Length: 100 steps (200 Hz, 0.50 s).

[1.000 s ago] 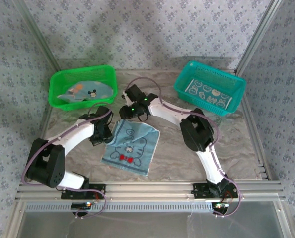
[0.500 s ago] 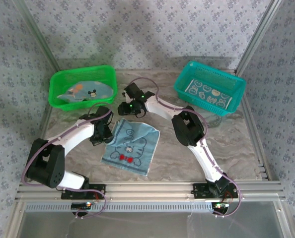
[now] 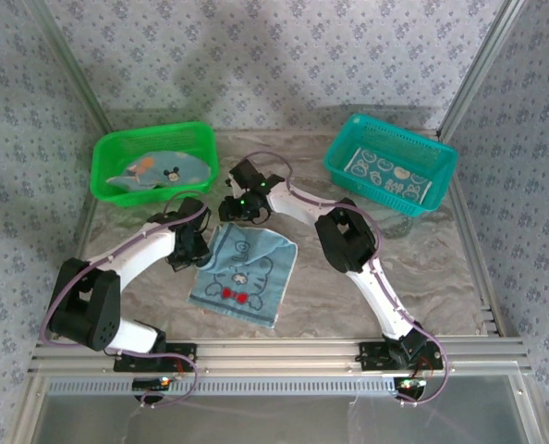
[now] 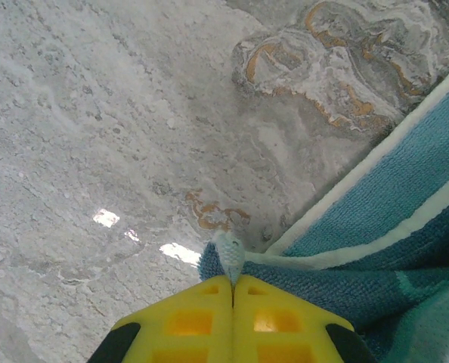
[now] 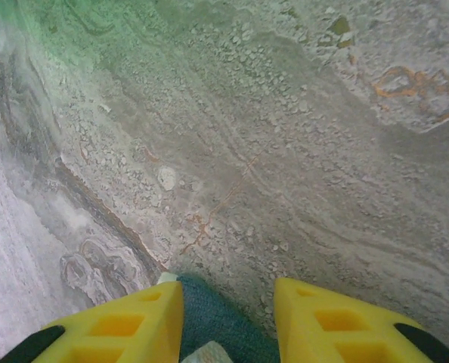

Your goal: Fold and stack the towels

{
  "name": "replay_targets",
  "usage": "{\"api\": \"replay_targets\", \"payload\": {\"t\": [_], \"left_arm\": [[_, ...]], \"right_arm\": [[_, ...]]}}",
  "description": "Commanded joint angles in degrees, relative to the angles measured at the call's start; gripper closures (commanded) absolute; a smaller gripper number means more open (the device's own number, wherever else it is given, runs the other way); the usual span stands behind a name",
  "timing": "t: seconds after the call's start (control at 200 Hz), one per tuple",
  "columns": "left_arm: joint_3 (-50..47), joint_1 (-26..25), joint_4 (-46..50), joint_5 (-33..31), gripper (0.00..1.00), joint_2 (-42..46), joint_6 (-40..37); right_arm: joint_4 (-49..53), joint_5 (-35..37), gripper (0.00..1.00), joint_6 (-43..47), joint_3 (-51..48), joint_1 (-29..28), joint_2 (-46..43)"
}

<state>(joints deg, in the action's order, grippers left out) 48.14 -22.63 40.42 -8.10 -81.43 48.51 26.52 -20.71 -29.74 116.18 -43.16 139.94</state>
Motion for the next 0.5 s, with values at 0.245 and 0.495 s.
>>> {"api": "replay_targets", "payload": {"t": [0.245,0.495], "left_arm": [[-0.7,-0.4,0.6,0.3,1.00,0.5,0.1],[0.8,-0.3,1.8,0.1,1.00,1.9,0.4]], "right_arm": [[0.3,-1.2,1.00,-0.7,-0.8,-0.7,-1.5],[-1.6,2.4,1.00,0.1,-5.0,0.6,-8.9]]}}
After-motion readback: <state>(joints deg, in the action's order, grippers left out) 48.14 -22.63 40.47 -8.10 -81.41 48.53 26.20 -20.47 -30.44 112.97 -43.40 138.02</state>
